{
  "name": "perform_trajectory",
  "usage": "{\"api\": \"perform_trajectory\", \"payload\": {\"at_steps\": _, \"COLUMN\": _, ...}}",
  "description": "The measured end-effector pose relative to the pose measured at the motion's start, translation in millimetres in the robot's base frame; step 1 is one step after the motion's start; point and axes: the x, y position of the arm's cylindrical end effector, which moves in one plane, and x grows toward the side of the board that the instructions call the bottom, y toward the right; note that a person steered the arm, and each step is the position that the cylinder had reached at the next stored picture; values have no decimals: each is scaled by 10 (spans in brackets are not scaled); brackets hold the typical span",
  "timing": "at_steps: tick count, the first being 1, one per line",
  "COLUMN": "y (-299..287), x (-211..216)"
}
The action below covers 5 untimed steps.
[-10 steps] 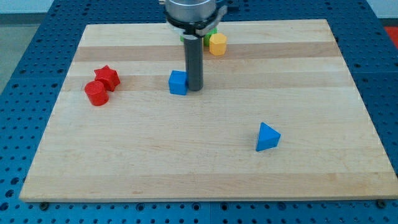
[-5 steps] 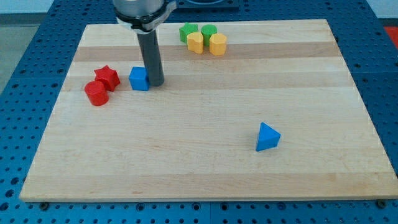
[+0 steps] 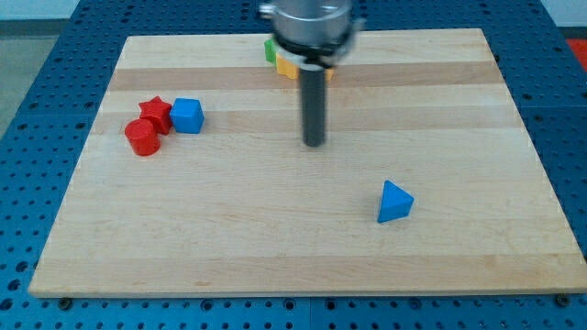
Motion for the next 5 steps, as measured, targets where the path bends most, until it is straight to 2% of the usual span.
{"api": "perform_trajectory", "payload": {"at_steps": 2, "y": 1163, "x": 733}}
{"api": "perform_trajectory", "payload": {"at_steps": 3, "y": 1226, "x": 1135}}
{"api": "perform_trajectory", "payload": {"at_steps": 5, "y": 775, "x": 1242}}
